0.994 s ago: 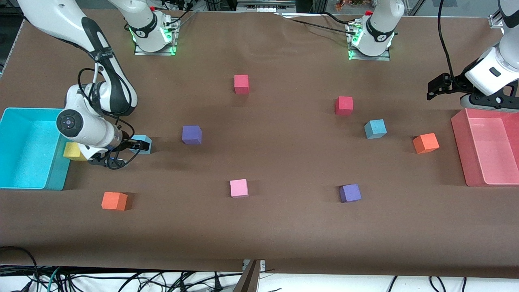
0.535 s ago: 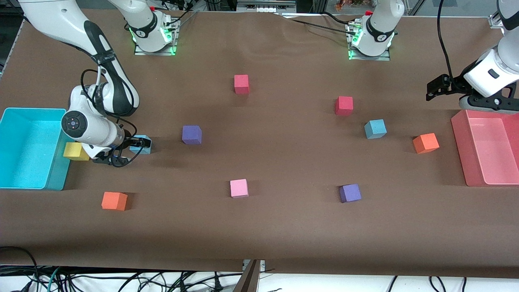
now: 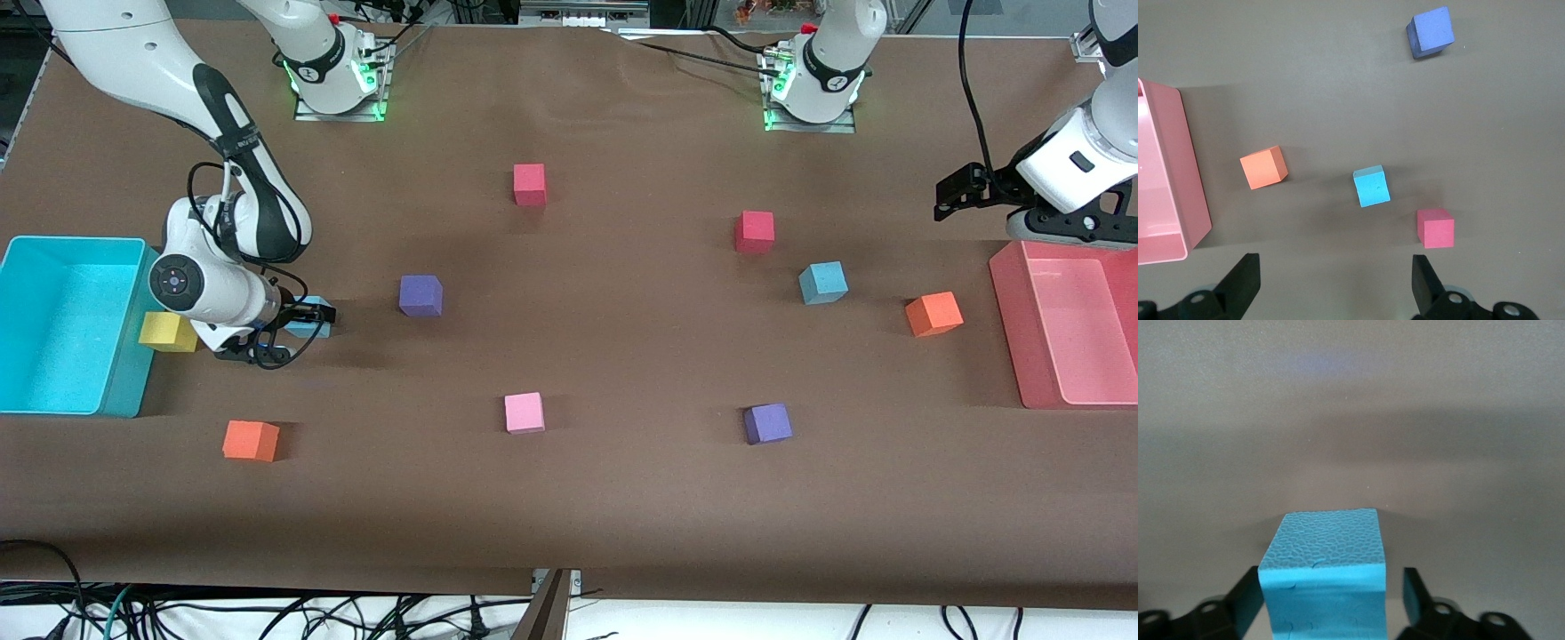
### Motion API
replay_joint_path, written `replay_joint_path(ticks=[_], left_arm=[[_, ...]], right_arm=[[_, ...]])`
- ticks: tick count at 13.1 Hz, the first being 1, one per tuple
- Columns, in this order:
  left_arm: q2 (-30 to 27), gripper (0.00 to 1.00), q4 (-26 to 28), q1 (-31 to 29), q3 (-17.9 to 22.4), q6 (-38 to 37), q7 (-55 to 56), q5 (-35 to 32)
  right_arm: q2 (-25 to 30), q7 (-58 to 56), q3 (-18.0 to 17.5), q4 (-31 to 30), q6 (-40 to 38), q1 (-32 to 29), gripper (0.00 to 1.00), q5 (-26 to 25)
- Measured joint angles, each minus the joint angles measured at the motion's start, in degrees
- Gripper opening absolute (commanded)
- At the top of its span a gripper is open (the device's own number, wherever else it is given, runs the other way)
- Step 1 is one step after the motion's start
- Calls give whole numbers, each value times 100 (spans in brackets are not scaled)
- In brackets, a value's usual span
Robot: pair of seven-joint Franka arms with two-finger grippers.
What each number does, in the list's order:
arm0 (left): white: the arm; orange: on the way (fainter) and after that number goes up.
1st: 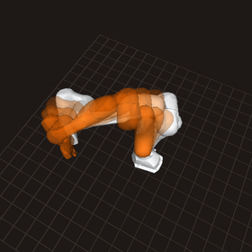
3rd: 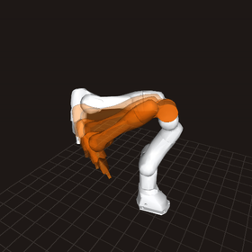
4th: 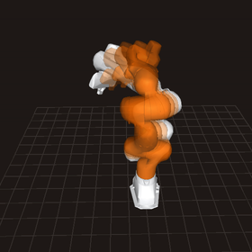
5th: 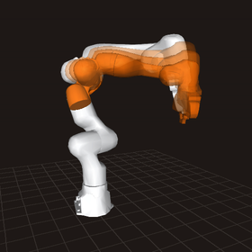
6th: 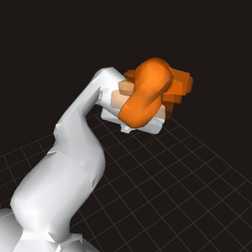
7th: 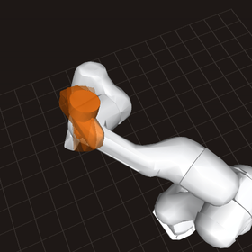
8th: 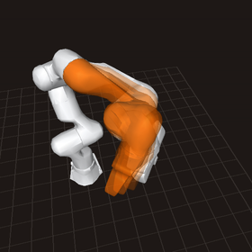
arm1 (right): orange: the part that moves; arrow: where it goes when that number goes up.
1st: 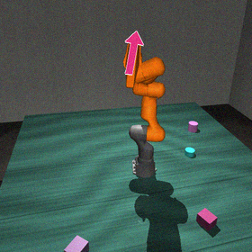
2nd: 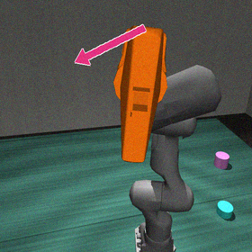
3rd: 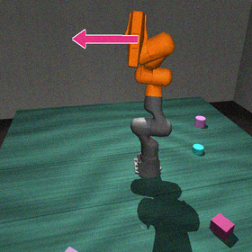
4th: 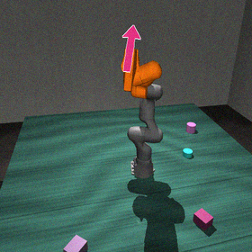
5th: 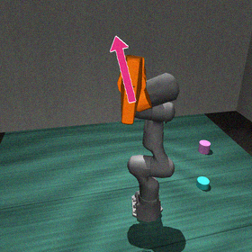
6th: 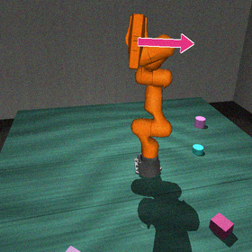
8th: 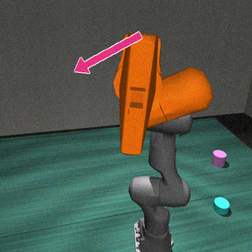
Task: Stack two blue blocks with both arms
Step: 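Close the right gripper on the light blue cube and lift it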
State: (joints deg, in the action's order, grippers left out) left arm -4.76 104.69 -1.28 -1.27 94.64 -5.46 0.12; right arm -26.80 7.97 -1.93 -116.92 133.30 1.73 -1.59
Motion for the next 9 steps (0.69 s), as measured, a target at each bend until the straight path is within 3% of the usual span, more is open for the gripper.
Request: replay_joint_path(ticks=[6, 9], left_arm=[[2, 100, 32, 0, -72, -2, 662, 0], [3, 100, 40, 0, -95, -5, 733, 0]], right_arm=[[6, -3, -6, 147, -16, 7, 0, 0], [19, -5, -37, 650, -689, 54, 0, -1]])
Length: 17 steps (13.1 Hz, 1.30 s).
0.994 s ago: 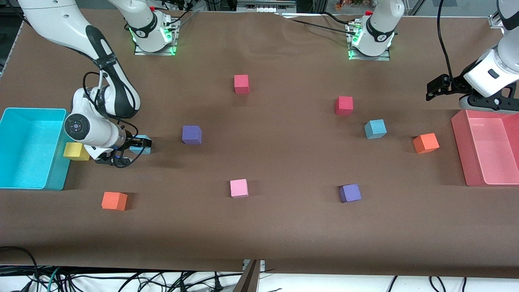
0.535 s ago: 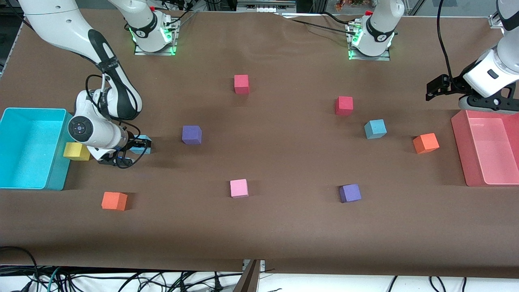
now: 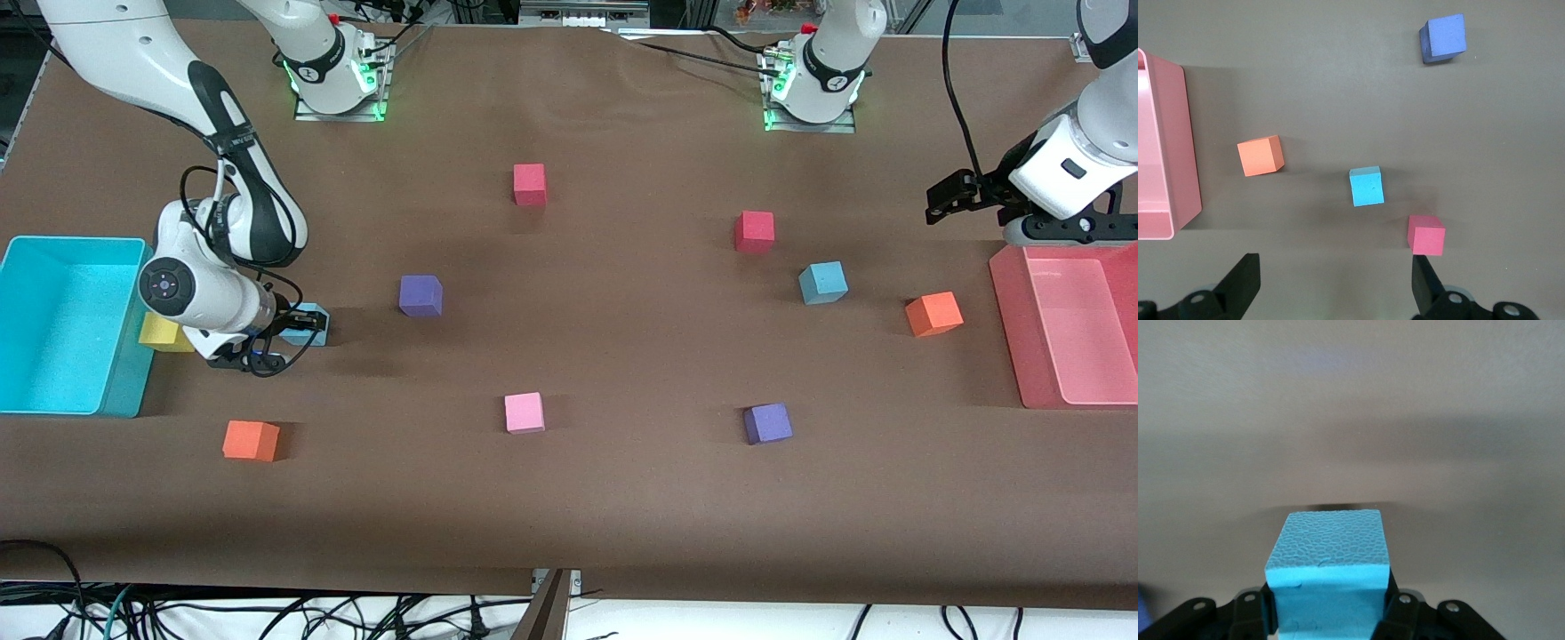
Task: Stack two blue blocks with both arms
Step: 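Close the right gripper on the light blue cube and lift it, then carry the cube to the table middle while the left gripper reaches another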
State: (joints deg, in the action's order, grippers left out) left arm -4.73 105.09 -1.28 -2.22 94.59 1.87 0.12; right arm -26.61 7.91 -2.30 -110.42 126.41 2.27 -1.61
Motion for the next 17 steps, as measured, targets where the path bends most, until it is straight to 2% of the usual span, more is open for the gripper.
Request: replay_joint_path(ticks=[3, 8, 13, 17], left_arm=[[1, 100, 6, 0, 0, -2, 2, 0], [12, 100, 63, -1, 0, -1, 3, 0], [17, 100, 126, -3, -1, 12, 3, 0], [44, 100, 137, -5, -1, 29, 3, 0]], right_arm=[[21, 84, -19, 904, -1115, 260, 0, 3], [24, 943, -58, 1870, -2171, 1084, 0, 20], [-191, 2484, -82, 2529, -2490, 2413, 0, 139], [-947, 3378, -86, 3520, -2510, 3301, 0, 282]])
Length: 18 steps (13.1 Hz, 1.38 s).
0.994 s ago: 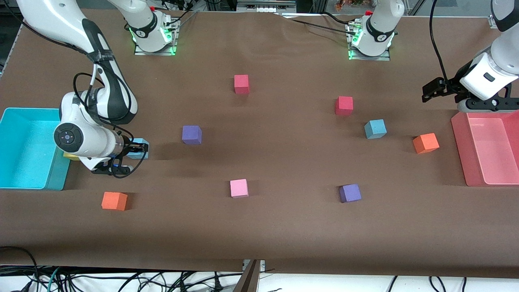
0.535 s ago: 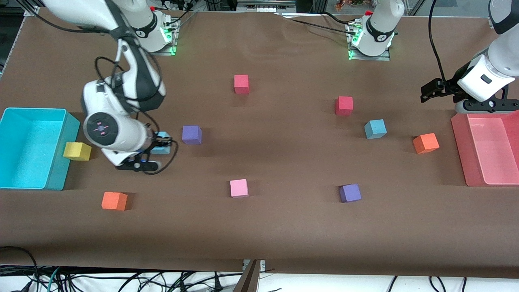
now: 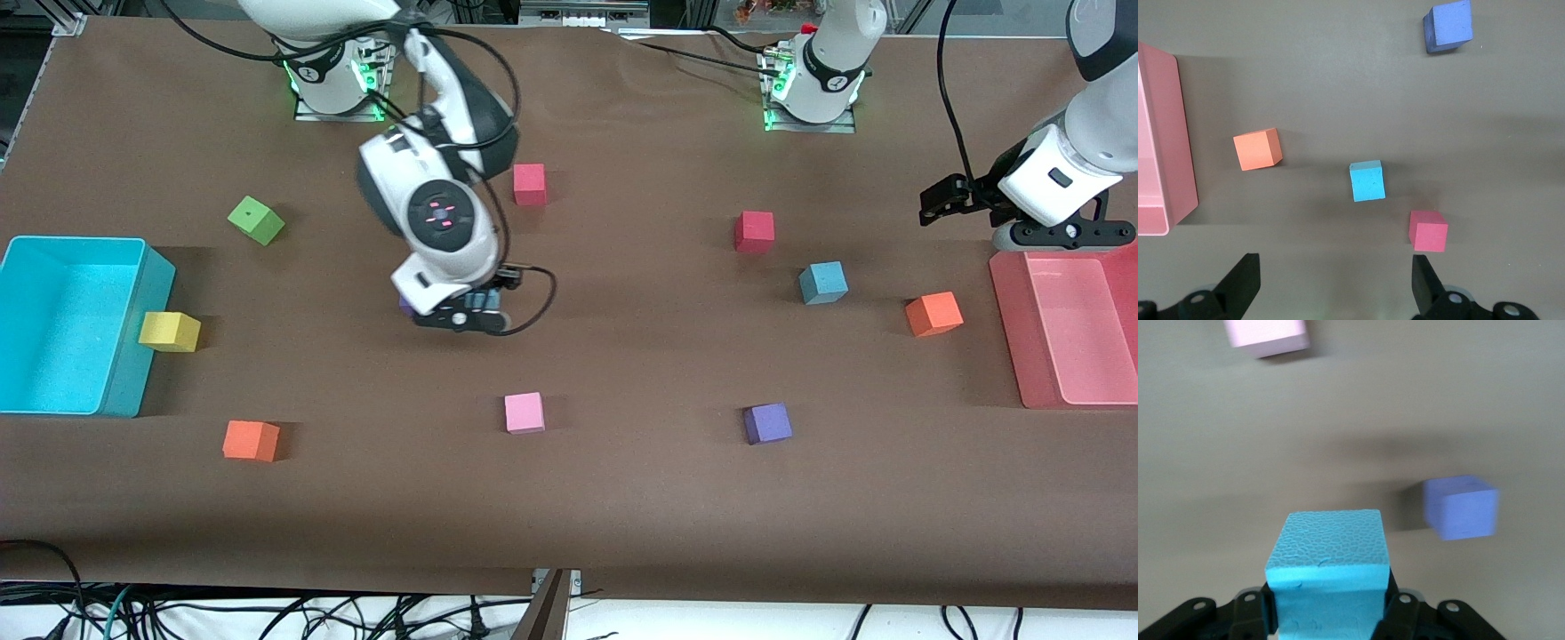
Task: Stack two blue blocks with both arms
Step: 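Carry the cube to the table middle while the left gripper reaches another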
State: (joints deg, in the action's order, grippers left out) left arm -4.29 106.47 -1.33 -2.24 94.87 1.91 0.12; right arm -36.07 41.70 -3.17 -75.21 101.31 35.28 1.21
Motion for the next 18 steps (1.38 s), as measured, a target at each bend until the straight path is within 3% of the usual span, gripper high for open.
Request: replay_joint_path(ticks=[5, 16, 17, 18], left_arm=[[111, 100, 55, -1, 0, 182, 0, 0], [340, 100, 160, -6, 0, 648, 0, 0], [379, 100, 167, -6, 0, 650, 0, 0], [407, 100, 190, -6, 0, 650, 0, 0]], right_arm=[[-1027, 382, -14, 922, 233, 664, 0, 425], [-1844, 600, -53, 1012, 1133, 1251, 0, 447], [-1863, 611, -52, 1012, 1188, 1253, 36, 447], [-1877, 655, -52, 1013, 1242, 1260, 99, 447]])
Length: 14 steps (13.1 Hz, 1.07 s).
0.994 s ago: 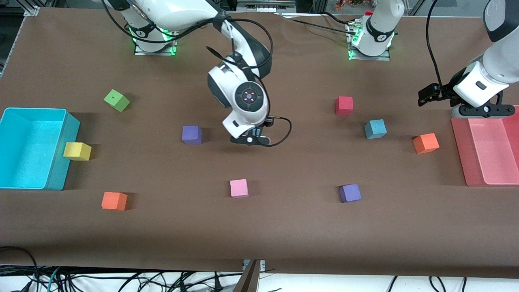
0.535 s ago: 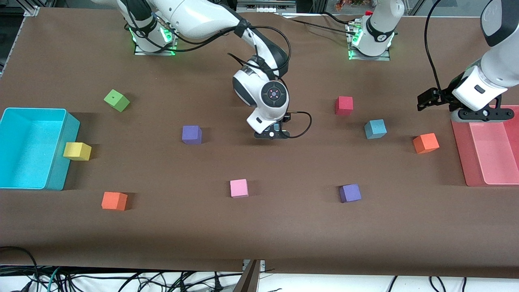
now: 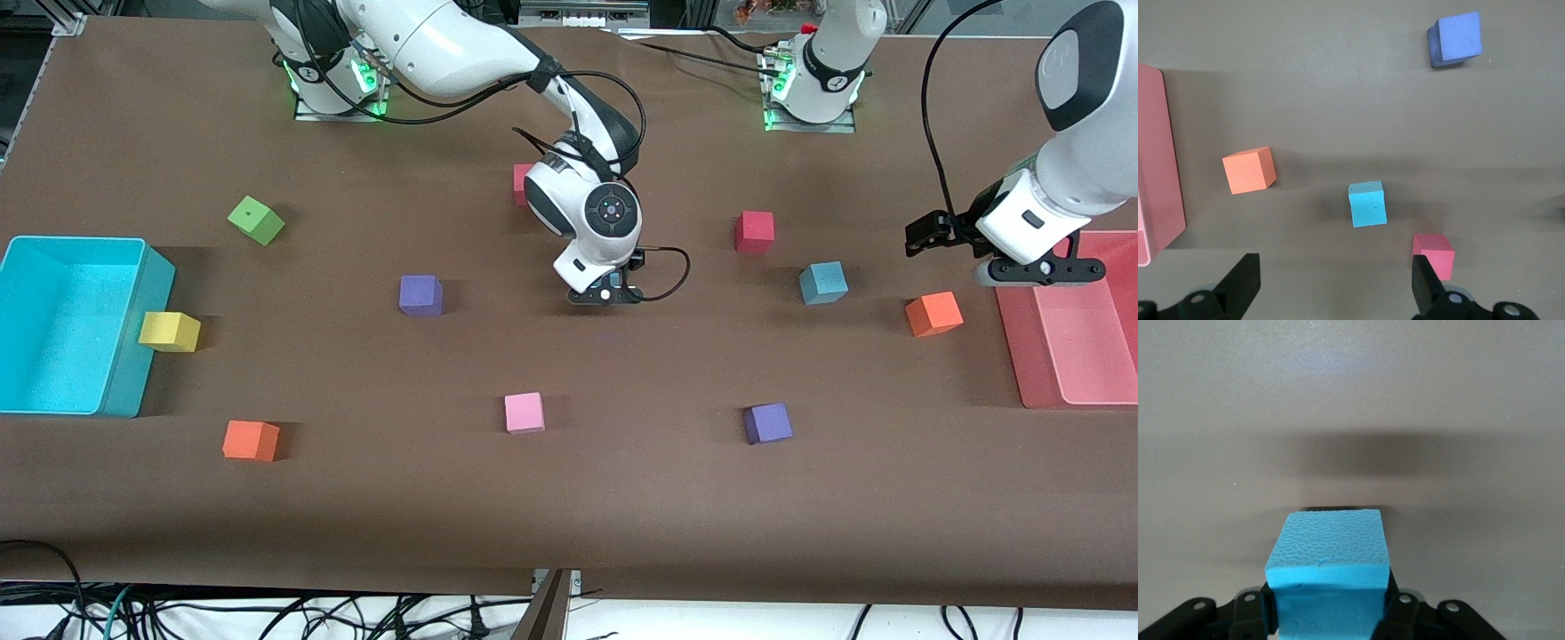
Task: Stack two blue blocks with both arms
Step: 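Carry the cube to the table middle while the left gripper reaches another, then set the cube down with the right gripper while the left gripper grasps another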
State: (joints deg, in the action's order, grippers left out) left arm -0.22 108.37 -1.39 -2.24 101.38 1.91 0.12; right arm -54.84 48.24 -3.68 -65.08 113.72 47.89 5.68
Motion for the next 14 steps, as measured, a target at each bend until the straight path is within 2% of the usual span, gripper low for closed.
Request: replay_joint_path(ticks=[3, 6, 8, 11, 14], left_arm=[[16, 100, 101, 0, 0, 43, 0, 0], [25, 100, 315, 0, 0, 398, 0, 0], [46, 100, 596, -1, 0, 856, 0, 0], [127, 100, 1342, -4, 0, 1988, 0, 0], [211, 100, 1783, -7, 0, 2451, 15, 0]], right_arm=[[-109, 77, 5, 0, 210, 18, 100, -9], [-167, 77, 21, 7, 308, 18, 100, -11], [-167, 77, 30, 60, 308, 14, 100, -11], [-139, 65, 72, 183, 205, -31, 100, -11], [174, -313, 73, 333, -245, -205, 100, -11]])
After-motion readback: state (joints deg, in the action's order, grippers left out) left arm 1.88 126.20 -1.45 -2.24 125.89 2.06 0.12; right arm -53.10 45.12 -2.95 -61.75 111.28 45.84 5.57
